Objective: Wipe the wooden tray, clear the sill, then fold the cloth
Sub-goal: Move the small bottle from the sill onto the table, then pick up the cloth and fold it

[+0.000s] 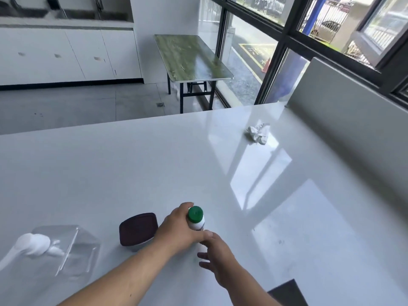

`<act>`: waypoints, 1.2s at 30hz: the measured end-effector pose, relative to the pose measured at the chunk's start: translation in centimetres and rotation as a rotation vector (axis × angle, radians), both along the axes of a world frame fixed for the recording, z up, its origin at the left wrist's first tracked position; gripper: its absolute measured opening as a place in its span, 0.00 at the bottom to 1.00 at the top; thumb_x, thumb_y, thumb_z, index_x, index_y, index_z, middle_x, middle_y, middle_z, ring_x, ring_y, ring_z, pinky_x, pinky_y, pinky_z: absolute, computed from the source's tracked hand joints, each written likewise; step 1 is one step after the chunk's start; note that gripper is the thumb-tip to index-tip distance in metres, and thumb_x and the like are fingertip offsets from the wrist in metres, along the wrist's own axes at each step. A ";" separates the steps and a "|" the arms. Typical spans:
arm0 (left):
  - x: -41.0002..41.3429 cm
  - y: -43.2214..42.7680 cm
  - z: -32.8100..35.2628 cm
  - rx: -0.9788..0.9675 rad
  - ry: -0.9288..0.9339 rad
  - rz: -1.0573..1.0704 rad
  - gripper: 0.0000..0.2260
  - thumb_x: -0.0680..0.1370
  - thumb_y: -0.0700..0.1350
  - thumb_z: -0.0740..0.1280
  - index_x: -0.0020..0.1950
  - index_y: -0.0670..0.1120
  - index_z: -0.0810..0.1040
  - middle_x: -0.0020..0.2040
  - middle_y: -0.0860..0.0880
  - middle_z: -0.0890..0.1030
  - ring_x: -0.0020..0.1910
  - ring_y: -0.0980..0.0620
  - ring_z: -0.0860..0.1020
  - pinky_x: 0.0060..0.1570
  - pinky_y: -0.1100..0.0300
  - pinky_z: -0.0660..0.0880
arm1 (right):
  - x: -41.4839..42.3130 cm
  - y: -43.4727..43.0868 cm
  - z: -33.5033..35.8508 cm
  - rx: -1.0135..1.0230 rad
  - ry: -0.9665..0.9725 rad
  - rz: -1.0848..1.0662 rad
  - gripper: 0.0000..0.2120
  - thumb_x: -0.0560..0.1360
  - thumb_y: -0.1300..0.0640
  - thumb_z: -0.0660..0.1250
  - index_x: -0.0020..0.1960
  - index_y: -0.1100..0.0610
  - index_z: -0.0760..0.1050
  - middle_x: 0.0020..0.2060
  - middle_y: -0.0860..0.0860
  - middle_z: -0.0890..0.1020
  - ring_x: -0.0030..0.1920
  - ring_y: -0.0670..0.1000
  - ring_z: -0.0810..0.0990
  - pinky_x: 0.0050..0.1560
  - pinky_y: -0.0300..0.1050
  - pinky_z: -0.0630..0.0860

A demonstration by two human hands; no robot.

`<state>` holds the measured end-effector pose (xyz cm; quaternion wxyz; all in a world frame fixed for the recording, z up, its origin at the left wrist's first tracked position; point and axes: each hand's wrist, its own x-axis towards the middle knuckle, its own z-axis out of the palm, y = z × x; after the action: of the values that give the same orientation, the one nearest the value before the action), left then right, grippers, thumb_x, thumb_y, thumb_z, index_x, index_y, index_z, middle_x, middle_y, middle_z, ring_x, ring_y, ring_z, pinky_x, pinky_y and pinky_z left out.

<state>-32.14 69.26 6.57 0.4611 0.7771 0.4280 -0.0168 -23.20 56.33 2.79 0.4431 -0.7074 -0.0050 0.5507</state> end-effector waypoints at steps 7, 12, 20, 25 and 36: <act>2.6 1.2 8.4 0.237 -0.095 -0.208 0.39 0.66 0.79 0.67 0.74 0.65 0.70 0.76 0.62 0.72 0.72 0.58 0.71 0.64 0.54 0.71 | 5.9 -5.0 5.3 -0.081 -0.545 0.129 0.27 0.78 0.51 0.65 0.77 0.49 0.70 0.72 0.52 0.77 0.63 0.51 0.79 0.61 0.47 0.78; 9.0 -3.4 10.5 0.468 -0.025 -0.436 0.31 0.74 0.69 0.69 0.74 0.59 0.73 0.74 0.58 0.75 0.75 0.53 0.68 0.65 0.51 0.74 | 10.4 -13.1 9.4 -0.210 -0.887 0.119 0.28 0.78 0.44 0.64 0.77 0.46 0.70 0.75 0.46 0.75 0.72 0.51 0.73 0.67 0.48 0.75; 19.9 -24.7 7.8 0.430 -0.046 -0.946 0.35 0.74 0.67 0.70 0.79 0.57 0.68 0.80 0.56 0.70 0.78 0.51 0.68 0.70 0.50 0.73 | 10.8 -39.0 9.7 -0.592 -0.963 -0.155 0.32 0.78 0.38 0.63 0.79 0.46 0.66 0.76 0.44 0.72 0.78 0.50 0.65 0.71 0.50 0.72; 21.5 -39.0 5.0 0.388 -0.005 -1.198 0.32 0.75 0.66 0.69 0.77 0.58 0.69 0.75 0.58 0.73 0.72 0.54 0.72 0.62 0.52 0.76 | 6.2 -54.4 6.9 -0.780 -0.791 -0.333 0.31 0.78 0.39 0.65 0.78 0.48 0.67 0.73 0.47 0.74 0.74 0.53 0.69 0.67 0.50 0.74; 20.6 -60.1 1.7 0.439 0.156 -1.364 0.27 0.75 0.65 0.67 0.73 0.60 0.73 0.73 0.59 0.74 0.69 0.56 0.73 0.59 0.57 0.74 | 2.1 -71.4 -1.6 -0.859 -0.670 -0.054 0.20 0.77 0.57 0.63 0.69 0.51 0.69 0.62 0.53 0.78 0.59 0.57 0.77 0.49 0.51 0.72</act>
<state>-11.52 9.12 8.23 0.1491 0.9427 -0.1273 -0.2701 -21.12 -15.09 1.17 0.1022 -0.9614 0.0977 0.2358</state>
